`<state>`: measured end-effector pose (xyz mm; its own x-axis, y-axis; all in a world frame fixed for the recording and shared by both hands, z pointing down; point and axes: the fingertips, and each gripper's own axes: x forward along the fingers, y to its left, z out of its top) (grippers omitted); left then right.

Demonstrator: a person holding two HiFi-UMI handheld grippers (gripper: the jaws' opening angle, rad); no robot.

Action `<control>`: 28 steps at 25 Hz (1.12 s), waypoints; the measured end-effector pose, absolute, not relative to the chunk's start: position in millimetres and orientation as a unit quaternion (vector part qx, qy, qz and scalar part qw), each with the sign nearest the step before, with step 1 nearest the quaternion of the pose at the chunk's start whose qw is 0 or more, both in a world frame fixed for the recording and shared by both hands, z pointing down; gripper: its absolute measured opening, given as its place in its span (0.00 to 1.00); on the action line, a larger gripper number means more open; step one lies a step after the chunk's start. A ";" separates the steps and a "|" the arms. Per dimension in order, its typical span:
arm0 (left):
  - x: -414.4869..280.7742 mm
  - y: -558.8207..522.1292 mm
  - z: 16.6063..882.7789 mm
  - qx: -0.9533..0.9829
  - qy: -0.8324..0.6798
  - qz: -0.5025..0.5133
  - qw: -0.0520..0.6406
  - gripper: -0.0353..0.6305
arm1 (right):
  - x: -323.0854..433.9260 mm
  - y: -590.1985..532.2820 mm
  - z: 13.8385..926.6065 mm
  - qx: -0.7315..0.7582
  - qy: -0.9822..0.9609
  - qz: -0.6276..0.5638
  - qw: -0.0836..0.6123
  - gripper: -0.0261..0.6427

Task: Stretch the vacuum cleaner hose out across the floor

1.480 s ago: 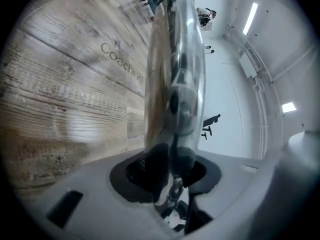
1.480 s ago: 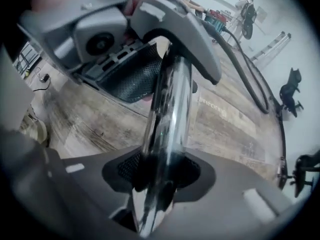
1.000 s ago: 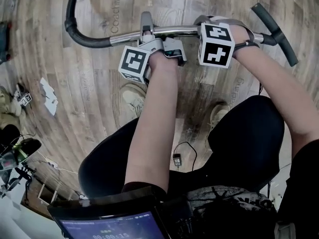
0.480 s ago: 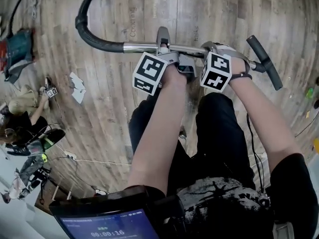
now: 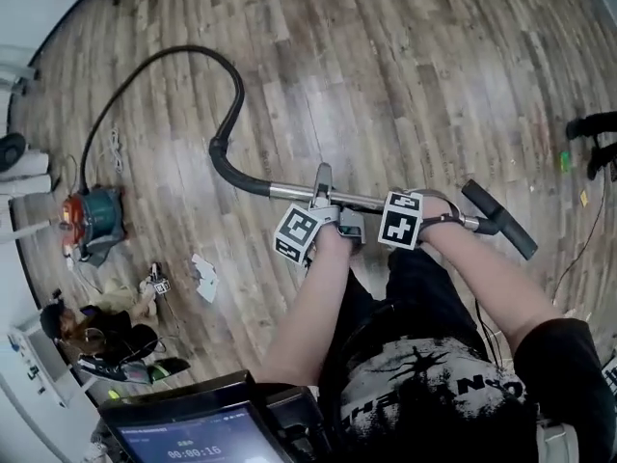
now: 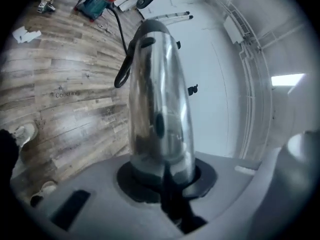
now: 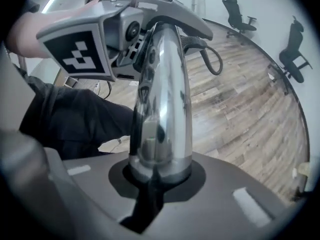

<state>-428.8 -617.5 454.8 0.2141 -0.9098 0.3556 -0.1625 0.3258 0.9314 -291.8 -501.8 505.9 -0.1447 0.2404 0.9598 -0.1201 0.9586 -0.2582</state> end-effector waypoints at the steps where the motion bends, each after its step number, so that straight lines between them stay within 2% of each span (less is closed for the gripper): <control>1: -423.9 -617.9 440.9 0.494 -0.535 -0.304 0.614 0.13 | -289.6 -499.6 491.6 -0.031 -0.744 0.143 0.652 0.11; 6: -419.9 -626.8 383.6 0.556 -0.504 -0.258 0.608 0.13 | -304.9 -500.4 447.4 0.060 -0.768 0.134 0.624 0.12; 10: -431.5 -624.5 368.1 0.577 -0.511 -0.227 0.596 0.13 | -322.9 -507.9 436.6 0.156 -0.779 0.067 0.604 0.14; 13: -434.8 -630.5 358.2 0.590 -0.509 -0.213 0.589 0.13 | -329.1 -514.5 430.3 0.186 -0.777 0.059 0.598 0.13; 22: -422.6 -612.9 354.9 0.593 -0.511 -0.222 0.582 0.13 | -317.6 -492.1 428.7 0.157 -0.785 0.078 0.594 0.13; 28: -388.0 -593.1 335.6 0.617 -0.539 -0.234 0.524 0.16 | -284.1 -463.2 423.2 0.067 -0.816 0.122 0.561 0.13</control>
